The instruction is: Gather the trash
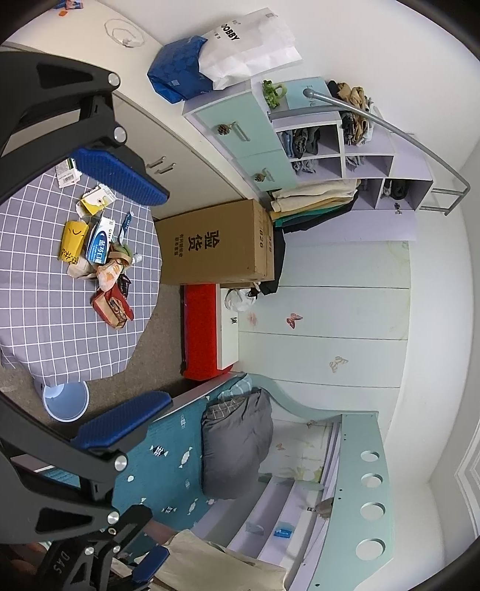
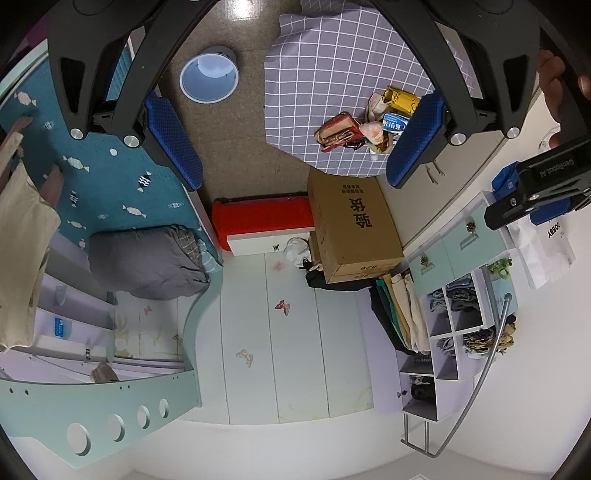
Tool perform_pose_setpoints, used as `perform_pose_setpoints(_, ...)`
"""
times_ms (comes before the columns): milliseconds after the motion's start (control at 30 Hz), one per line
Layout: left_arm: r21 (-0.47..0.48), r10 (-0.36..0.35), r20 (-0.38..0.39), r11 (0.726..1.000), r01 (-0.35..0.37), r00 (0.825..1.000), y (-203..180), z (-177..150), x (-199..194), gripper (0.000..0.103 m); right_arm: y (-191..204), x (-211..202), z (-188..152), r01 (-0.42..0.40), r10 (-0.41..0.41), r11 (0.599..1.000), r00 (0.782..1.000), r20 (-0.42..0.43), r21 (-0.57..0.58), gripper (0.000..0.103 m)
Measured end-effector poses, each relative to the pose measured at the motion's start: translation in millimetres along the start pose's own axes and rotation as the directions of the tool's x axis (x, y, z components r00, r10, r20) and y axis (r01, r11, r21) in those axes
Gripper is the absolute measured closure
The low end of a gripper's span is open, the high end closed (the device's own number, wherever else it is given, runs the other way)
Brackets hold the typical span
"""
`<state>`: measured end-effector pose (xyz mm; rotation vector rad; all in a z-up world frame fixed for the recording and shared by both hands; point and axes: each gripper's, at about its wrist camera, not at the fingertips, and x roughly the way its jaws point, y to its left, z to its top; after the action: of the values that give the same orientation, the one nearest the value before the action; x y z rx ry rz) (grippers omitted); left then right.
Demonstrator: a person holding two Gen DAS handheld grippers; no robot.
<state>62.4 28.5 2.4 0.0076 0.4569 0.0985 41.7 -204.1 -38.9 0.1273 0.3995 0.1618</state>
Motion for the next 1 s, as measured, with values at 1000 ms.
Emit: perform_pose_setpoints(1000, -0.045, 0.040, -0.078, 0.998, -0.044, 0.996, -16, -25, -1, 0.004, -48, -1, -22, -0.086, 0.089, 0.995, 0.995, -0.052, 0.046, 0.006)
